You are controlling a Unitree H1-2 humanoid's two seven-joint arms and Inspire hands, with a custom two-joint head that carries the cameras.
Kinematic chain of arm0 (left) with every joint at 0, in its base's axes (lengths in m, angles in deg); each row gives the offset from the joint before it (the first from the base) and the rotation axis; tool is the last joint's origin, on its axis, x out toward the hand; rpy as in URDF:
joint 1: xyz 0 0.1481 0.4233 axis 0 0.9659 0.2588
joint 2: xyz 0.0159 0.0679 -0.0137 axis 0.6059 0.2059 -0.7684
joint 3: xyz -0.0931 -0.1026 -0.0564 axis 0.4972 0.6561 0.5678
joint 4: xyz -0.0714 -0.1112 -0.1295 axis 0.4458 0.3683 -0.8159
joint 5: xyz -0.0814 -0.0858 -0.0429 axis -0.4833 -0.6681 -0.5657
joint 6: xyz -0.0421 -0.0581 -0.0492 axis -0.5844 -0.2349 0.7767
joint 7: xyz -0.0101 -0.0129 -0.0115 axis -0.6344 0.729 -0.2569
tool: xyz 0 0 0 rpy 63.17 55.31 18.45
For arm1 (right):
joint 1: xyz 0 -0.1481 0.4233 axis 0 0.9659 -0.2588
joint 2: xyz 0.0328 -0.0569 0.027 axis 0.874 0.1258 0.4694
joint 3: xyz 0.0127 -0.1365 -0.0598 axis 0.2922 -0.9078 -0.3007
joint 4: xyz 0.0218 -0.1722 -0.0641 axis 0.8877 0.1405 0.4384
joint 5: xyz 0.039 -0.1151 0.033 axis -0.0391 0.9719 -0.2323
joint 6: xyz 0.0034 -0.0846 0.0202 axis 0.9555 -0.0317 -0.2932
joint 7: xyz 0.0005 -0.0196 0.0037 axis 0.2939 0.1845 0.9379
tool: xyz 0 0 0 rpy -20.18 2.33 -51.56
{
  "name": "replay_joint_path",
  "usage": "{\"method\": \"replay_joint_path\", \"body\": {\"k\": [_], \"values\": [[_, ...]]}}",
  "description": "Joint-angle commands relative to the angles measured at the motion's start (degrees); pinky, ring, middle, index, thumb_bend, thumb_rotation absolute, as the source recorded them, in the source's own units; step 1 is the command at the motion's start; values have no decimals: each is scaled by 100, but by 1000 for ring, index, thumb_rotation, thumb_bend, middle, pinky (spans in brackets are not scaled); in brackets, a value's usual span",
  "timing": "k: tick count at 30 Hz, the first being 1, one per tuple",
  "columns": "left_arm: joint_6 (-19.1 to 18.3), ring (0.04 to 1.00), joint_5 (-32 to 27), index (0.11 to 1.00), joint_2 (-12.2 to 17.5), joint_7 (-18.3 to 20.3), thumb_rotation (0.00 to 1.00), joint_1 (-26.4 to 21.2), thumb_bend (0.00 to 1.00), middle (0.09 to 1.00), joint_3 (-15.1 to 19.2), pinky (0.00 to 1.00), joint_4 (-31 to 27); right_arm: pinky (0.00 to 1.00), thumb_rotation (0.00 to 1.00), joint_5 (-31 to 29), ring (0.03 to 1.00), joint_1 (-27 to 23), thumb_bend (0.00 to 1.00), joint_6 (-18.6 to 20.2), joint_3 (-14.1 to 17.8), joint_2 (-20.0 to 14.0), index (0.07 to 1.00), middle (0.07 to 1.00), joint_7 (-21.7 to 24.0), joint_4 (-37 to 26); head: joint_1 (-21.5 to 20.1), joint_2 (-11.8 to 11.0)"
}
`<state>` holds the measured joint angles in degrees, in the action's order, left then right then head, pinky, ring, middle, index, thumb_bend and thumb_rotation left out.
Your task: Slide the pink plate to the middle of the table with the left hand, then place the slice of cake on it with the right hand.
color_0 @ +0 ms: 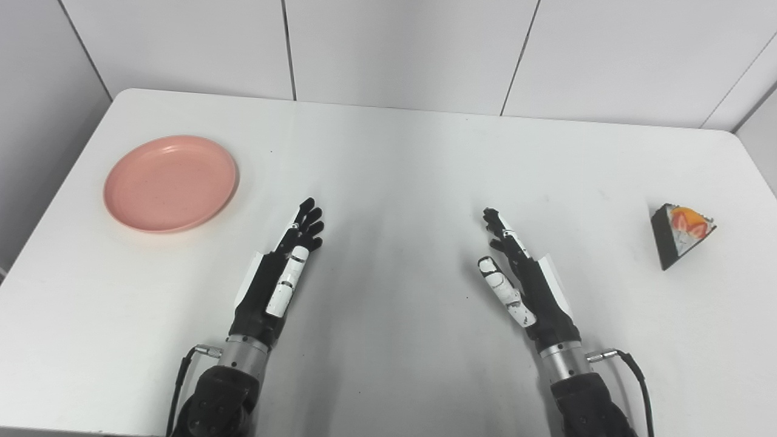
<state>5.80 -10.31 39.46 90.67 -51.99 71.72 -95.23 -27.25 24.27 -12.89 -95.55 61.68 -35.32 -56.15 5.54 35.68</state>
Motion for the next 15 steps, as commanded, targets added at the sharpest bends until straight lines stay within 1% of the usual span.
{"method": "replay_joint_path", "body": {"k": [1, 7, 15], "values": [[-11, 953, -9, 957, -6, 5, 989, 58, 448, 971, 2, 924, 86, 896, 1000, -57, 929, -10, 336, -216, -17, -11, 933, 939, -60, 24, 0, -1], [37, 950, 15, 954, -1, 0, 986, 56, 451, 969, -3, 921, 110, 895, 1000, -68, 927, -11, 333, -242, -18, -19, 934, 938, -57, 46, 2, -7], [-17, 953, 4, 957, -3, 9, 986, 68, 461, 972, -11, 926, 72, 897, 1000, -69, 928, -1, 332, -229, -20, -20, 933, 938, -52, 15, 14, 6]]}}
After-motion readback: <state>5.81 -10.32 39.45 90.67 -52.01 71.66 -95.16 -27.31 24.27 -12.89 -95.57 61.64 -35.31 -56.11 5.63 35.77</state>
